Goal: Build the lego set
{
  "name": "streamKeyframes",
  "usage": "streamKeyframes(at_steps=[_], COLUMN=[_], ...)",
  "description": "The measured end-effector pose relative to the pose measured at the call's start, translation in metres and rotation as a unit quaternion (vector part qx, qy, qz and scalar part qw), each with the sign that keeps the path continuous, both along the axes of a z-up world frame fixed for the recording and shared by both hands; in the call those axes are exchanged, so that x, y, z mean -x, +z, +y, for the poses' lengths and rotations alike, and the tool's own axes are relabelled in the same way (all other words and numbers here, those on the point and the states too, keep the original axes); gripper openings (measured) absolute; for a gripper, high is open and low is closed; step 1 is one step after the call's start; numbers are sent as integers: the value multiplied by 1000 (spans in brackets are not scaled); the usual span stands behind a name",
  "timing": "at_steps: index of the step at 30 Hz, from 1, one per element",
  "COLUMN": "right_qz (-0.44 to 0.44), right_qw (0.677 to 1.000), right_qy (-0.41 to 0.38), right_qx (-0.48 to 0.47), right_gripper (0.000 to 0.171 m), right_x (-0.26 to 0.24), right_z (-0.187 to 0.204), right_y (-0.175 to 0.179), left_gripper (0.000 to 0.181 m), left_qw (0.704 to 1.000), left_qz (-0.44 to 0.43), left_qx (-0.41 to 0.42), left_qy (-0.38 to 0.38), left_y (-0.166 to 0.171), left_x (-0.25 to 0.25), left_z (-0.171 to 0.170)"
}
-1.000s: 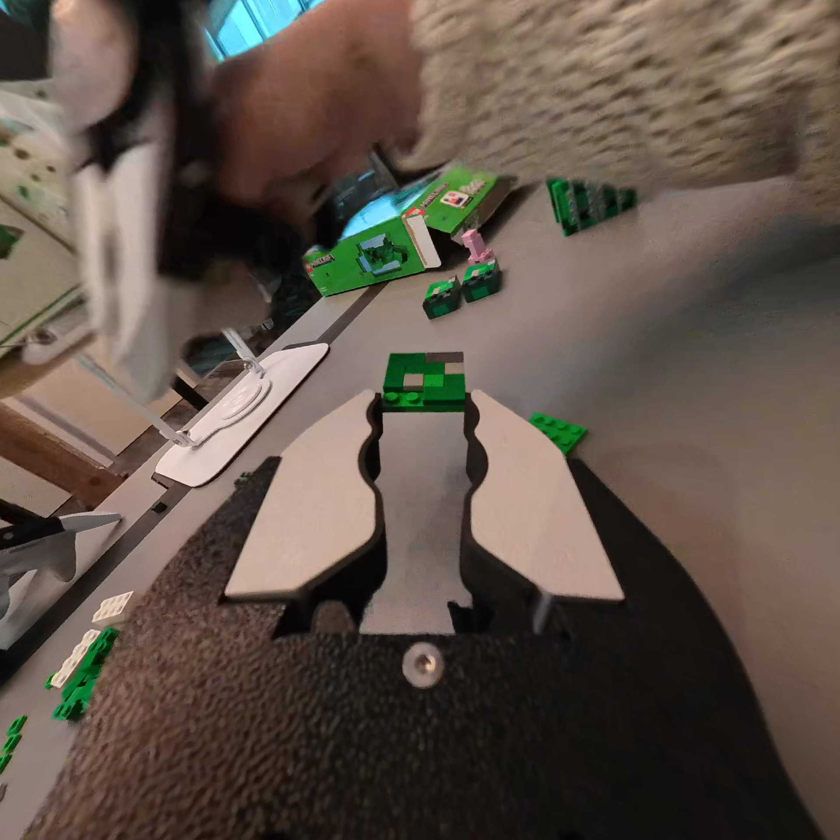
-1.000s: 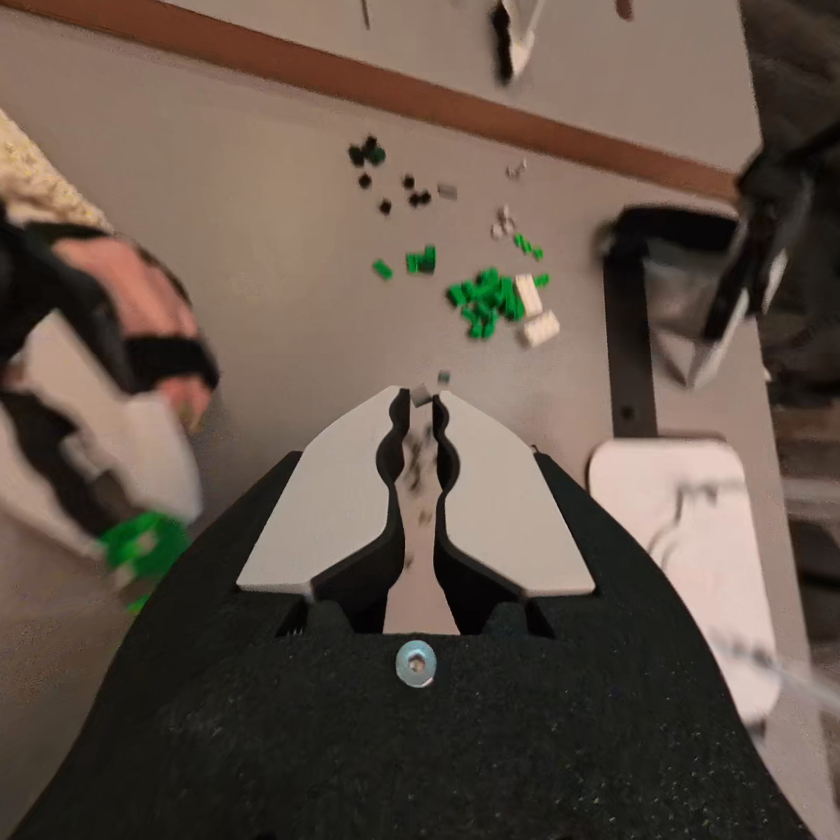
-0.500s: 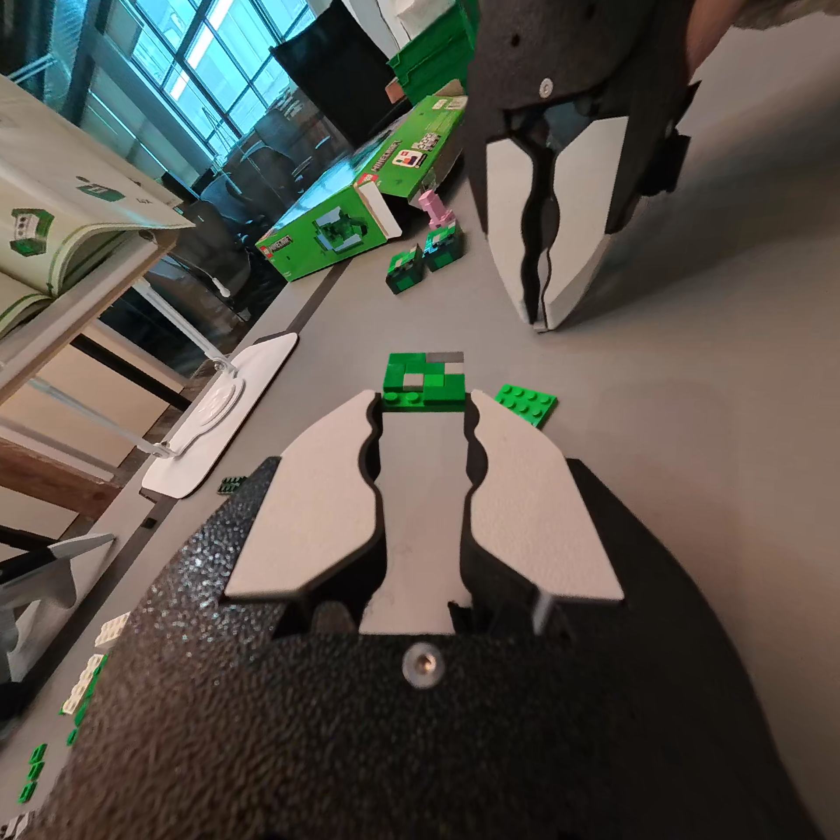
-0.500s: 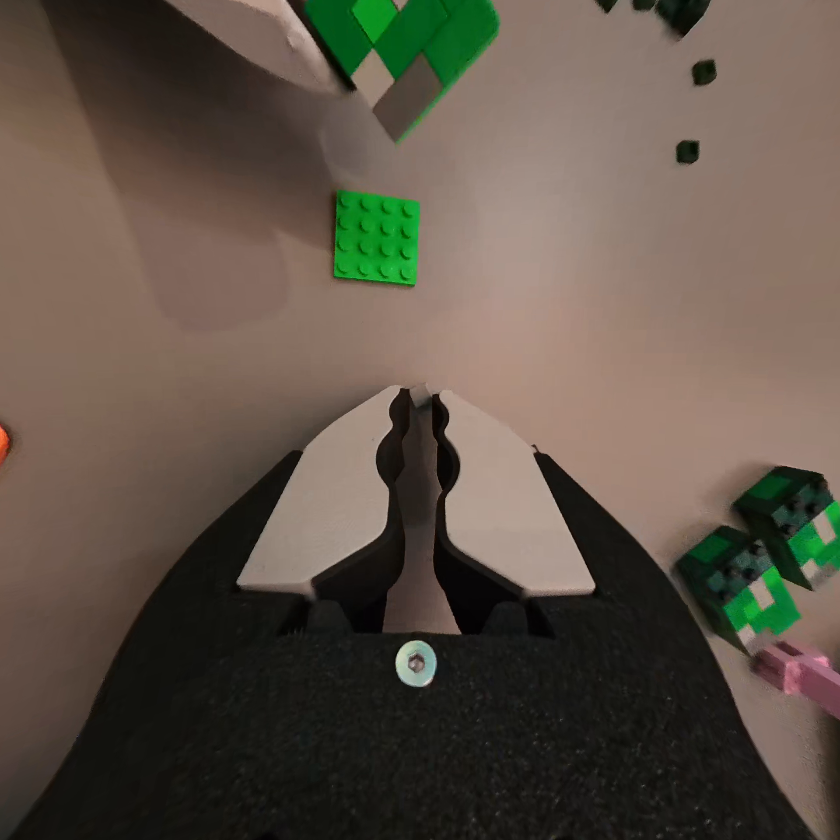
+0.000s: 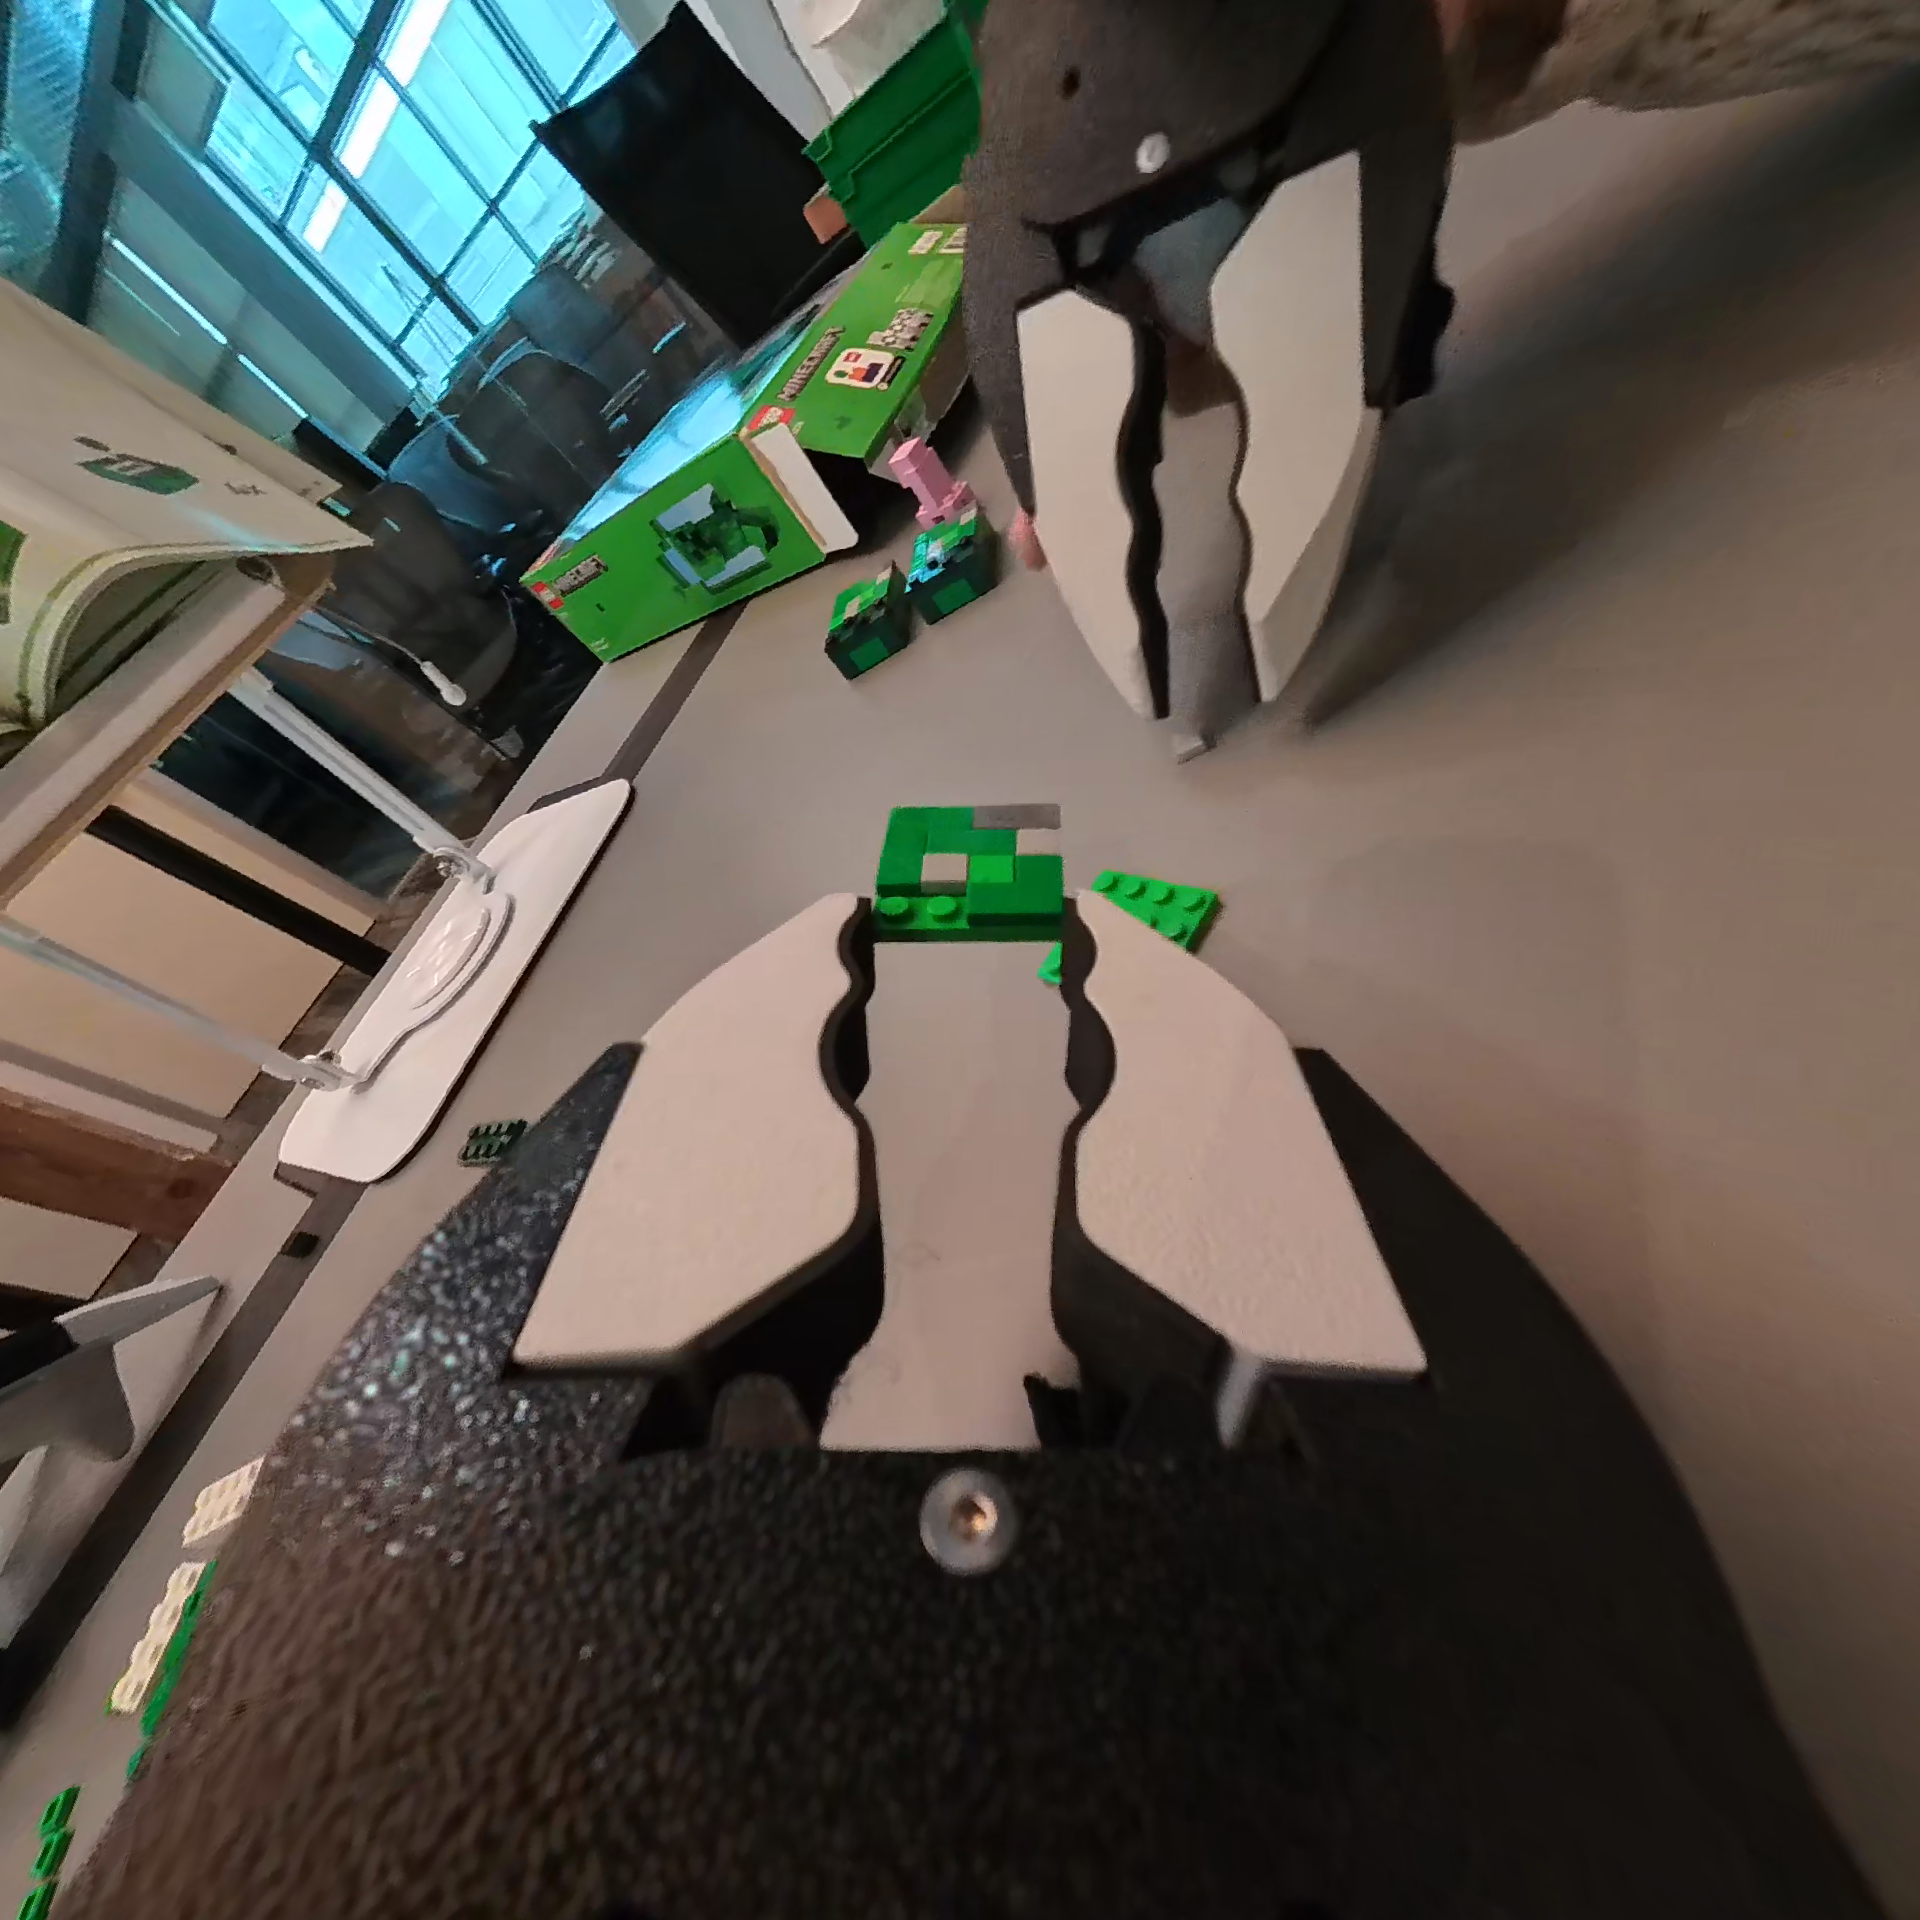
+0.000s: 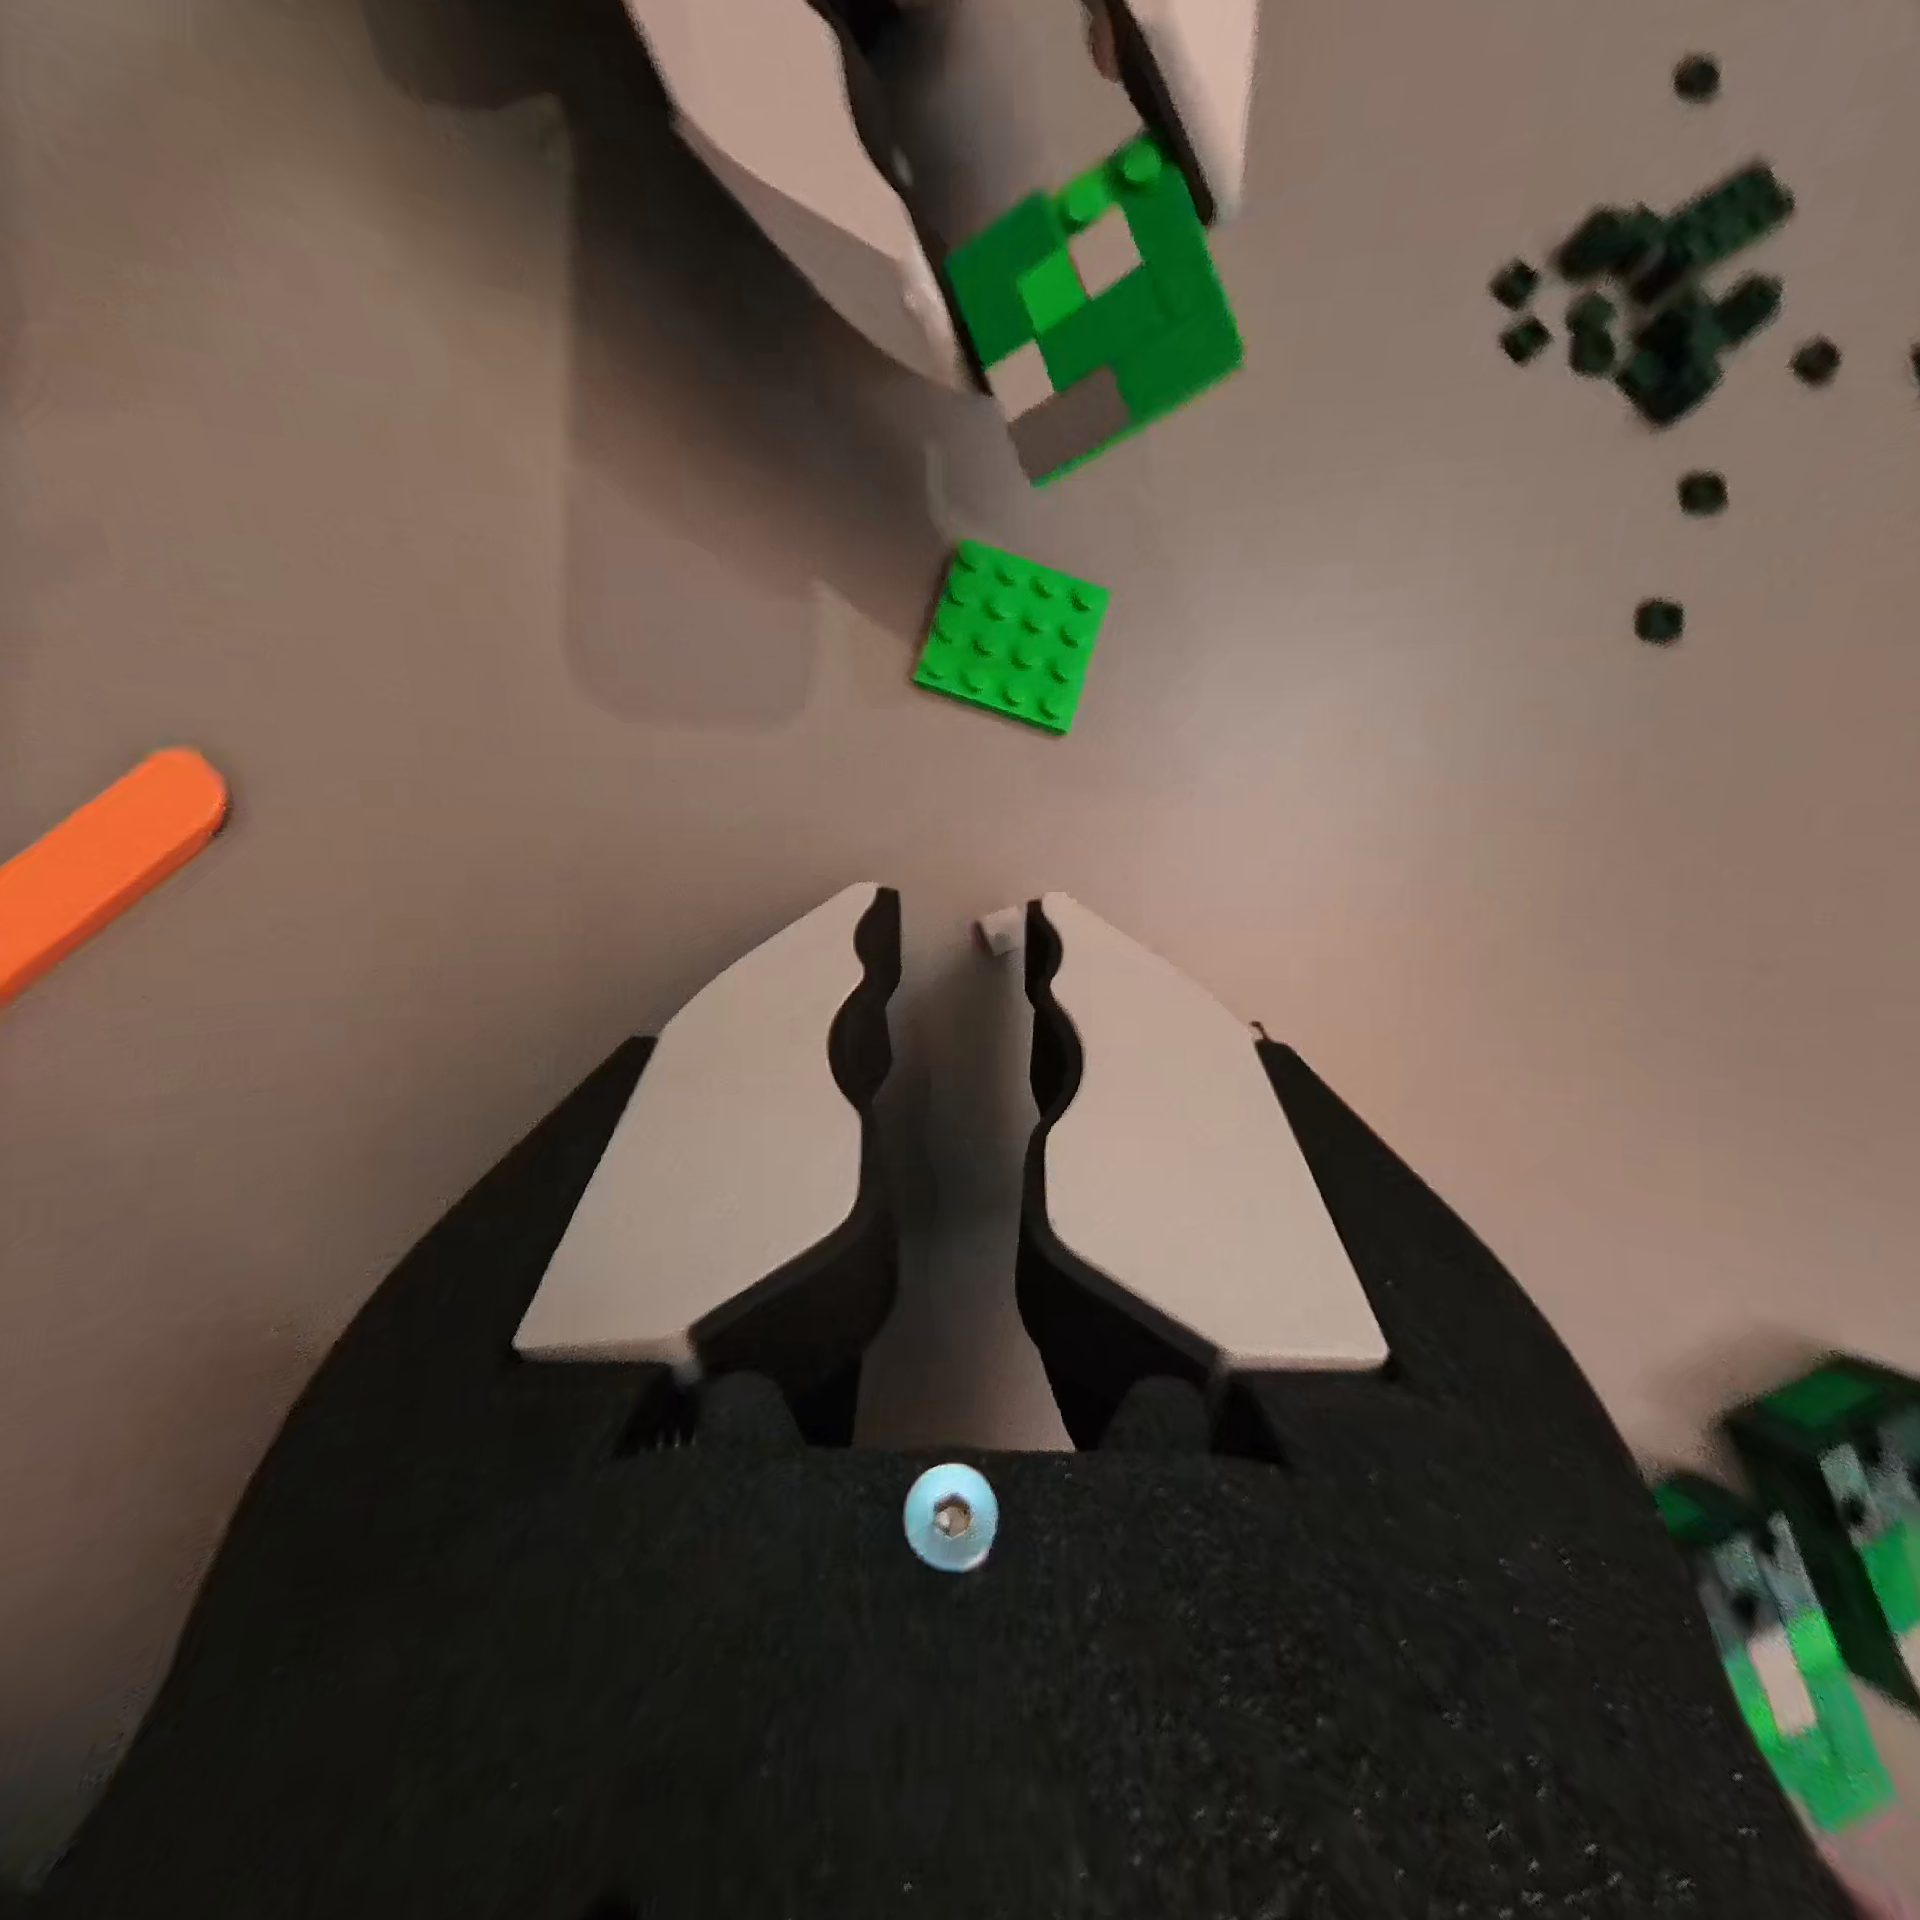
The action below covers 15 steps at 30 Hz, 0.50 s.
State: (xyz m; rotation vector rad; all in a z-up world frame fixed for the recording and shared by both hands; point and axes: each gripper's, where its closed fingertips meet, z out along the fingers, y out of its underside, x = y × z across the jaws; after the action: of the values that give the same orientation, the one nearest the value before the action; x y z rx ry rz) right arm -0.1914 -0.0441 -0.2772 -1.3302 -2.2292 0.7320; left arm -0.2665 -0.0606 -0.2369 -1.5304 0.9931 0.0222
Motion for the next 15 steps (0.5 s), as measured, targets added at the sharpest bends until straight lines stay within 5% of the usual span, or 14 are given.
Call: streamKeyframes(at_steps=[15], right_qz=[-19], right_qw=[989], right_qy=[127], right_qx=[77], right_gripper=[16], right_x=[0], right_z=[7], right_y=[-8], left_gripper=[35], left_qw=[997], left_qz=[-6], left_qx=[35], left_qy=[-62], left_y=[-4], left_x=[-9], left_z=[-11])
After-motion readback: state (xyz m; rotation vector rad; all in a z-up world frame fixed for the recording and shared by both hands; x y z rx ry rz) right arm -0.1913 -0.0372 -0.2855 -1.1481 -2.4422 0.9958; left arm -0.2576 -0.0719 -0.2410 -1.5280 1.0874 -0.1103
